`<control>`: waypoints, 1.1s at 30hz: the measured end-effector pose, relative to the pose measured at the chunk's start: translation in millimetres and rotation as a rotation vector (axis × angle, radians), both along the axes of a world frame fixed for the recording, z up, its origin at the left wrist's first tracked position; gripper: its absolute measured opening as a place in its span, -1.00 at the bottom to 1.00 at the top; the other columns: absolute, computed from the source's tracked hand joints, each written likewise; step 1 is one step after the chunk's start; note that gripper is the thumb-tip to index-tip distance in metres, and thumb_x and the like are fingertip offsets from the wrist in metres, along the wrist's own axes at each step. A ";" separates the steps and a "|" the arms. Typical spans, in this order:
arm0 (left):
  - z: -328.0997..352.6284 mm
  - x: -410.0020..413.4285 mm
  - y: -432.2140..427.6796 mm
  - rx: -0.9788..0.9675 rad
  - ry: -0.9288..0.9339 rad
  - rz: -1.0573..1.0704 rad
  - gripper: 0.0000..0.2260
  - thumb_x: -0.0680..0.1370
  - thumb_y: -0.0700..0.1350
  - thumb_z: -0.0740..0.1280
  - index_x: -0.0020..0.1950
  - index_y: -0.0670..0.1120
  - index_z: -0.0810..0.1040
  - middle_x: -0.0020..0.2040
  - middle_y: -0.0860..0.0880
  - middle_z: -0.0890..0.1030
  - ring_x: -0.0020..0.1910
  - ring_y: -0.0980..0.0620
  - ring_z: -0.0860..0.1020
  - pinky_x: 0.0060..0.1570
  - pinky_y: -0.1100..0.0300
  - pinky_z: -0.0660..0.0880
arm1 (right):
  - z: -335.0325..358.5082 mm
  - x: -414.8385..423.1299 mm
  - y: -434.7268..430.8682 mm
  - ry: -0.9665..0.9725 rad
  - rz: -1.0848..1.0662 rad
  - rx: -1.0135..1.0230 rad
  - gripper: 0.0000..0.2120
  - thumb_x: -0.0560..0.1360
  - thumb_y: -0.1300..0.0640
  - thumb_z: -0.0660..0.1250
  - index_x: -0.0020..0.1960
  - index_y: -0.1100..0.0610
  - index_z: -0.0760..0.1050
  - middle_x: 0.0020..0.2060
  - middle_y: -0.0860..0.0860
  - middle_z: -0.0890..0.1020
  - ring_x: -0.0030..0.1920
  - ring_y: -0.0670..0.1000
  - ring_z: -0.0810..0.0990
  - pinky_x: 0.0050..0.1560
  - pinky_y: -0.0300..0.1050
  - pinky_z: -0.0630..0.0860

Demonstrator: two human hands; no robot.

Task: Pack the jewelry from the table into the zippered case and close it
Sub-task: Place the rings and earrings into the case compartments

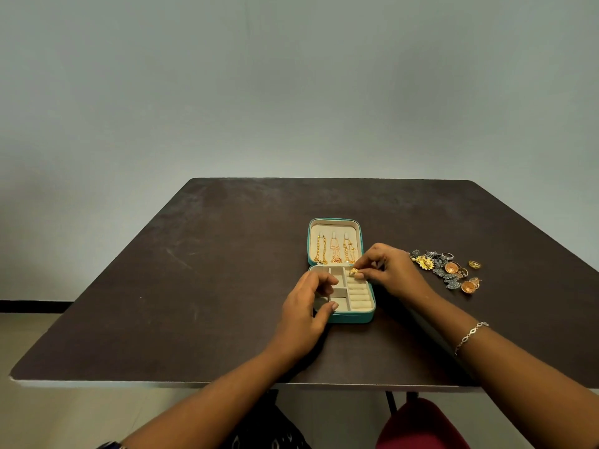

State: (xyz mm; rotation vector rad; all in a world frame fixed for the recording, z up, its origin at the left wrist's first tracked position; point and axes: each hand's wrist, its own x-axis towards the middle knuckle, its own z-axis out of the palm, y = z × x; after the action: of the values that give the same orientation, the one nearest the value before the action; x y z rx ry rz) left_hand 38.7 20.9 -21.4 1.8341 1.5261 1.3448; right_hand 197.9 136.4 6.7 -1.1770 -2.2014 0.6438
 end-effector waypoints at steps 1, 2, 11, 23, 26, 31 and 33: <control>0.1 0.3 -0.2 -0.001 0.001 0.001 -0.72 0.48 -0.26 0.34 0.06 0.04 0.38 0.05 0.13 0.46 0.08 0.28 0.42 0.00 0.48 0.41 | 1.5 0.8 0.8 -0.014 0.008 -0.003 -0.84 0.35 0.24 0.46 -0.08 0.14 0.62 -0.16 -0.06 0.54 -0.12 -0.12 0.50 -0.17 -0.41 0.39; 0.2 0.5 -0.3 -0.003 0.004 0.004 -0.72 0.48 -0.26 0.34 0.06 0.04 0.38 0.05 0.13 0.46 0.08 0.28 0.42 0.00 0.48 0.41 | 3.2 1.7 1.3 -0.026 0.017 -0.002 -0.83 0.35 0.24 0.46 -0.06 0.13 0.62 -0.17 -0.08 0.53 -0.14 -0.15 0.49 -0.19 -0.43 0.38; 2.0 1.3 -0.9 0.002 -0.003 0.007 -0.74 0.47 -0.27 0.35 0.05 0.00 0.40 0.02 0.13 0.47 0.06 0.28 0.43 -0.02 0.49 0.41 | 8.0 3.4 -0.2 -0.104 0.055 0.111 -0.91 0.37 0.27 0.43 -0.13 0.15 0.63 -0.17 -0.03 0.54 -0.13 -0.05 0.51 -0.18 -0.35 0.39; 1.2 0.4 -1.0 -0.011 -0.002 0.005 -0.75 0.48 -0.25 0.35 0.06 0.01 0.40 0.05 0.10 0.48 0.05 0.26 0.45 0.00 0.47 0.42 | 15.2 -1.4 4.5 -0.280 0.094 0.155 -0.89 0.42 0.19 0.40 -0.06 0.11 0.64 -0.07 0.06 0.59 -0.06 -0.01 0.51 -0.05 -0.04 0.50; 1.4 0.5 -0.7 -0.013 -0.008 0.003 -0.75 0.48 -0.25 0.34 0.06 0.01 0.40 0.06 0.11 0.47 0.07 0.26 0.45 0.01 0.46 0.43 | 11.6 1.4 4.4 -0.207 0.088 0.181 -0.90 0.42 0.22 0.39 -0.07 0.13 0.63 -0.08 0.07 0.60 -0.05 0.00 0.53 -0.05 -0.03 0.51; 0.6 -0.4 -1.7 -0.016 -0.018 -0.007 -0.74 0.48 -0.26 0.34 0.04 0.03 0.40 0.06 0.14 0.47 0.10 0.32 0.42 0.02 0.47 0.43 | 8.9 26.2 0.3 -0.081 0.080 0.308 -0.91 0.41 0.27 0.39 -0.08 0.17 0.61 -0.15 0.06 0.60 -0.15 -0.03 0.53 -0.16 -0.19 0.49; 0.9 -0.6 -2.3 -0.016 -0.018 -0.008 -0.74 0.48 -0.27 0.34 0.05 0.03 0.41 0.04 0.17 0.46 0.10 0.32 0.42 0.02 0.46 0.44 | 4.7 41.7 -5.0 -0.104 0.107 0.388 -0.92 0.40 0.27 0.40 -0.11 0.17 0.61 -0.19 0.06 0.60 -0.18 -0.04 0.53 -0.21 -0.27 0.44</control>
State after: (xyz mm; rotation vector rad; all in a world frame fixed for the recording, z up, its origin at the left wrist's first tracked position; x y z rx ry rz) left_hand 38.2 18.7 -20.5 1.8111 1.5150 1.3380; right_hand 239.6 131.4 11.4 -0.9140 -2.3510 0.1832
